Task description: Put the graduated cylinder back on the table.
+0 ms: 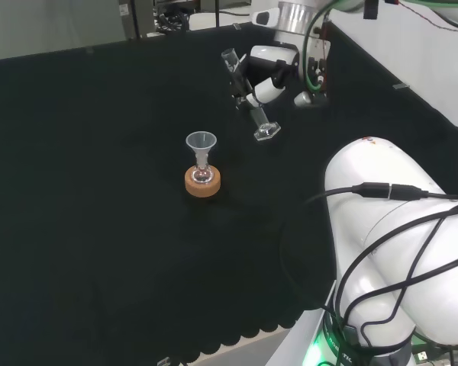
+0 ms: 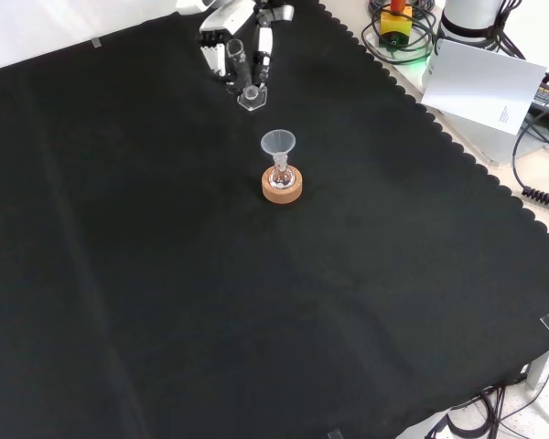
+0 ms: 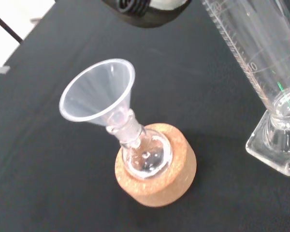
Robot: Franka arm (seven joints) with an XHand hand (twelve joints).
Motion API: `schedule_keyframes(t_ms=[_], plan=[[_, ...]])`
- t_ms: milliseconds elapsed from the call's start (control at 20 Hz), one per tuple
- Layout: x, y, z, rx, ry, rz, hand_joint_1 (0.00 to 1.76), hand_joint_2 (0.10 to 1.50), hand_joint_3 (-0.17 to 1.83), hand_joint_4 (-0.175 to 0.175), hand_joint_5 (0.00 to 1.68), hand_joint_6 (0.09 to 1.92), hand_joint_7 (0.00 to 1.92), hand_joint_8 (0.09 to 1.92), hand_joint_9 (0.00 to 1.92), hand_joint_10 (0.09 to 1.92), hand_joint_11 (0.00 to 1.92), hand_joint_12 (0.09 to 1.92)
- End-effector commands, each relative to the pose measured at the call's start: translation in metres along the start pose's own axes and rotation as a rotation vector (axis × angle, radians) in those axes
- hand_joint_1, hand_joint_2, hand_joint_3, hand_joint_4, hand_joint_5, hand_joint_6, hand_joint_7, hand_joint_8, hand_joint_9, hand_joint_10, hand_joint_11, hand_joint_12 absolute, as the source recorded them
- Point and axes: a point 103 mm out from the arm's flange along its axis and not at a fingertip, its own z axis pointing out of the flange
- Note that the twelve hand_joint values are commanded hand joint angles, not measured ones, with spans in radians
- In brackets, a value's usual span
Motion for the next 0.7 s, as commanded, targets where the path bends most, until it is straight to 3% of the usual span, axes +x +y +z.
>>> schedule_keyframes(t_ms=[50,350,700], plan=[[-0.043,0.029,0.006,-0.122,0.1,-0.059,1.16,1.08,0.01,-0.163,1.05,0.91,1.4,0.12,1.53,0.09,1.38,0.67],[-0.076,0.062,0.016,-0.212,0.136,-0.092,1.16,1.08,0.01,-0.163,1.05,0.91,1.4,0.12,1.53,0.09,1.38,0.67],[-0.104,0.092,0.037,-0.244,0.147,-0.113,1.16,1.08,0.01,-0.163,1.05,0.91,1.39,0.12,1.52,0.09,1.37,0.67]])
